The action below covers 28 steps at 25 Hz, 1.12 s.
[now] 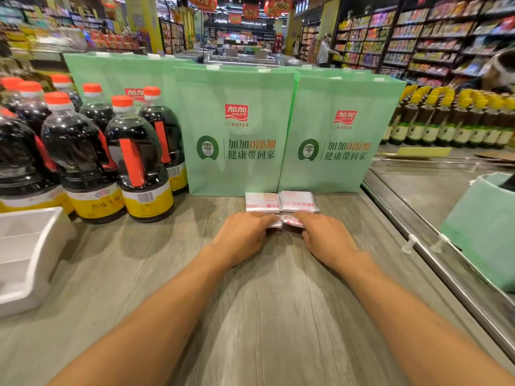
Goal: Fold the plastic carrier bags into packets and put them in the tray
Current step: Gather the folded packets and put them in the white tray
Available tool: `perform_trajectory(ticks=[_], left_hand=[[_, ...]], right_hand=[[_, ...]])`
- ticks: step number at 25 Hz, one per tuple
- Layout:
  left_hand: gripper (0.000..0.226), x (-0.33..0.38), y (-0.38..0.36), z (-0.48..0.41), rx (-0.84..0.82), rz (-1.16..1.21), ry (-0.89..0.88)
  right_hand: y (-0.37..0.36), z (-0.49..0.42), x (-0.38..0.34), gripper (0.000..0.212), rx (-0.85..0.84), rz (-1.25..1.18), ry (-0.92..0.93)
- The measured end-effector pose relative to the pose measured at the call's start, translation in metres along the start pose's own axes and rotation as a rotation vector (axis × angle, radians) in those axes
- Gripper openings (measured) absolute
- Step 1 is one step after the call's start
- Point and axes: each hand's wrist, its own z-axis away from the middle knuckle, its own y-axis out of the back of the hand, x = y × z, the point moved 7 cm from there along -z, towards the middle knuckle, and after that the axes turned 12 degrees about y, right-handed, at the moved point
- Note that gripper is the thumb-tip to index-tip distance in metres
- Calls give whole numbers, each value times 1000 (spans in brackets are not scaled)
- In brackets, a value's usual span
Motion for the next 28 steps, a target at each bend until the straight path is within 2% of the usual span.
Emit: perform_trajectory(ticks=[3, 6, 9, 15, 22, 28], left_hand=[[53, -6, 21, 16, 80, 41, -21], [54, -24, 47, 32, 159, 62, -17], [50, -53, 75, 51, 219, 66, 5], [50, -138, 138, 117, 349, -10, 64], [47, -227, 193, 205, 401, -60, 174], [45, -289, 226, 267, 443, -109, 297]], right_hand=[[19, 13, -12, 36, 146, -16, 0], [46, 17, -39, 48, 322, -20, 60], [64, 2, -75, 52, 409, -17, 115], [76, -48, -179, 45, 475, -66, 215], [76, -85, -303, 50, 496, -140, 316], [74, -106, -383, 41, 494, -205, 414]])
